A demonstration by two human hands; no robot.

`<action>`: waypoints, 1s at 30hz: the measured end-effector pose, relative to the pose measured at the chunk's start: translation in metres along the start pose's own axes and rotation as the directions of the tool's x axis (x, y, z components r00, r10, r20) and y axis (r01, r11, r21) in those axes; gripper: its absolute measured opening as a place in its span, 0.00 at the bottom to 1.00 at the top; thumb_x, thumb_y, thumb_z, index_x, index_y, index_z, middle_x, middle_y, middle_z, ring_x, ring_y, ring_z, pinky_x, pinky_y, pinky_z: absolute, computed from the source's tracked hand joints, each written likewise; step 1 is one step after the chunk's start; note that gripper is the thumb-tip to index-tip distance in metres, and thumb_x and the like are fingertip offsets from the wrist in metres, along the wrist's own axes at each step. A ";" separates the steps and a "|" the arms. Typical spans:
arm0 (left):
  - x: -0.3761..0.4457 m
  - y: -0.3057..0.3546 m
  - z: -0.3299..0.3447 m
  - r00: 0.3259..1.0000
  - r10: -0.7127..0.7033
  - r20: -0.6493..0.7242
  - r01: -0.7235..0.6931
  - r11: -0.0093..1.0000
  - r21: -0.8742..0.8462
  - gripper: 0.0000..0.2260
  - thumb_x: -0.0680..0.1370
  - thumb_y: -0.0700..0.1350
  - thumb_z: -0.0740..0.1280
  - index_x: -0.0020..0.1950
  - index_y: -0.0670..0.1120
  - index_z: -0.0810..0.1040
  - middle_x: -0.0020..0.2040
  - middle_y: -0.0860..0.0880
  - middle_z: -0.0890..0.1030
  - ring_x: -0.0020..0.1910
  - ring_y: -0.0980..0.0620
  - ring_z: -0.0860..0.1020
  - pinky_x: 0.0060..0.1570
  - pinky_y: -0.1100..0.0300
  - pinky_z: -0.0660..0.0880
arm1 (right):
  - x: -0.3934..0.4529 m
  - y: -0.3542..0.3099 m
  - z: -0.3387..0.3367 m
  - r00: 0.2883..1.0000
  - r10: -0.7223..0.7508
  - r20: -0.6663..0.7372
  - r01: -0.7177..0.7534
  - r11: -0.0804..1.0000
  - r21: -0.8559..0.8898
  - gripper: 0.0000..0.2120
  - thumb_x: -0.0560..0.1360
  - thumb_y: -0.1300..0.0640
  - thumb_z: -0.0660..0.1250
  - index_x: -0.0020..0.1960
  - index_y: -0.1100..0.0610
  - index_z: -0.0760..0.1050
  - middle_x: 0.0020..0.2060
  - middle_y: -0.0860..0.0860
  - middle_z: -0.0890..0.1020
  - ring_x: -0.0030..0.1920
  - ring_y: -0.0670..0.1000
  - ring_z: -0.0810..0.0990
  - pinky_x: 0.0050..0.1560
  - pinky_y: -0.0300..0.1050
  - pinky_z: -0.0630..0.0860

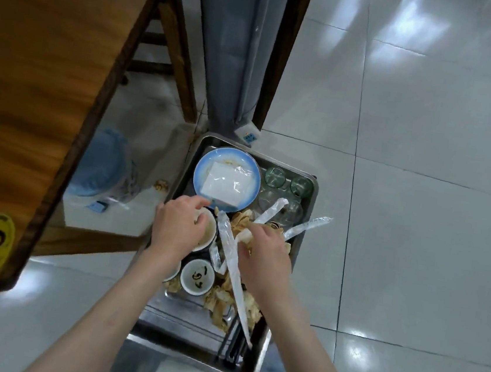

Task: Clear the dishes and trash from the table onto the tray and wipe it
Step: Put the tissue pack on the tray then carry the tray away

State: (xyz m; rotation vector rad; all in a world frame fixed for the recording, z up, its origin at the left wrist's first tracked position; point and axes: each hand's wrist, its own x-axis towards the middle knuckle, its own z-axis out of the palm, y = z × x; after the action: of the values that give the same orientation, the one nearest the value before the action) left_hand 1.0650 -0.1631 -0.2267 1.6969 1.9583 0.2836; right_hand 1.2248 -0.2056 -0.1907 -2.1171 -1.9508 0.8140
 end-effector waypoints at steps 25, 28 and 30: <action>-0.120 0.033 0.068 0.736 -0.647 -0.200 0.586 0.757 -0.288 0.18 0.73 0.46 0.70 0.63 0.47 0.76 0.60 0.47 0.76 0.61 0.46 0.72 0.62 0.48 0.68 | 0.073 0.046 -0.016 0.847 -0.390 0.360 0.469 0.869 -0.161 0.23 0.74 0.56 0.63 0.68 0.54 0.67 0.60 0.52 0.76 0.61 0.54 0.70 0.54 0.49 0.72; -0.124 0.036 0.071 0.652 -0.717 -0.246 0.640 0.694 -0.329 0.19 0.72 0.44 0.71 0.62 0.46 0.76 0.59 0.45 0.77 0.60 0.45 0.73 0.62 0.47 0.68 | 0.092 0.040 -0.016 0.833 -0.402 0.380 0.490 0.854 -0.173 0.24 0.75 0.55 0.63 0.70 0.51 0.64 0.63 0.50 0.74 0.63 0.53 0.69 0.56 0.49 0.74; -0.122 0.041 0.076 0.588 -0.763 -0.268 0.682 0.646 -0.343 0.19 0.72 0.43 0.71 0.62 0.45 0.76 0.58 0.44 0.77 0.60 0.43 0.73 0.62 0.47 0.68 | 0.109 0.040 -0.018 0.822 -0.416 0.390 0.512 0.839 -0.183 0.25 0.75 0.55 0.64 0.71 0.51 0.63 0.64 0.50 0.73 0.63 0.52 0.69 0.54 0.49 0.75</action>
State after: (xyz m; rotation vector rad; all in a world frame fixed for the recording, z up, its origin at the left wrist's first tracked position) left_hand 1.1479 -0.2867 -0.2403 0.5940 2.6304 0.5143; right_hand 1.2690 -0.1024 -0.2248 -1.5518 -2.7624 0.8758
